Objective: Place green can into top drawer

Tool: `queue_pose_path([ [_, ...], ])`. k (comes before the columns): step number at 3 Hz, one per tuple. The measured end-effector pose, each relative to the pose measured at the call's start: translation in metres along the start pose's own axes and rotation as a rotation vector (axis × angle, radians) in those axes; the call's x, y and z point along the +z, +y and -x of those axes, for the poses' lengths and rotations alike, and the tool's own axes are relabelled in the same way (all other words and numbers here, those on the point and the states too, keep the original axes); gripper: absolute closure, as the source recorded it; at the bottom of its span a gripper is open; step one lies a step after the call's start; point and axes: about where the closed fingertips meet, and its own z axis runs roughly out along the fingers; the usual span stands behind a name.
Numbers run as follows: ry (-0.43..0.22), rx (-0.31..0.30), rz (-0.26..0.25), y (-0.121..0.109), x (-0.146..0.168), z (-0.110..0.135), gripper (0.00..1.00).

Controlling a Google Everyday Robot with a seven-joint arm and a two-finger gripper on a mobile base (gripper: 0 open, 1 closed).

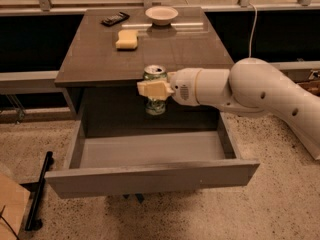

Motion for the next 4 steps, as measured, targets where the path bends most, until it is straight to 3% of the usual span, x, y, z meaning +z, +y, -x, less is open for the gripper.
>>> queue_pose_path([
  [1,0.025,-0.042,0.023,-0.018,-0.002,-0.046,1.00],
  [3,0.037,-0.058,0.041,-0.017,0.006,-0.059,1.00],
  [4,-0.003,-0.083,0.063,-0.018,0.018,-0.087,1.00],
])
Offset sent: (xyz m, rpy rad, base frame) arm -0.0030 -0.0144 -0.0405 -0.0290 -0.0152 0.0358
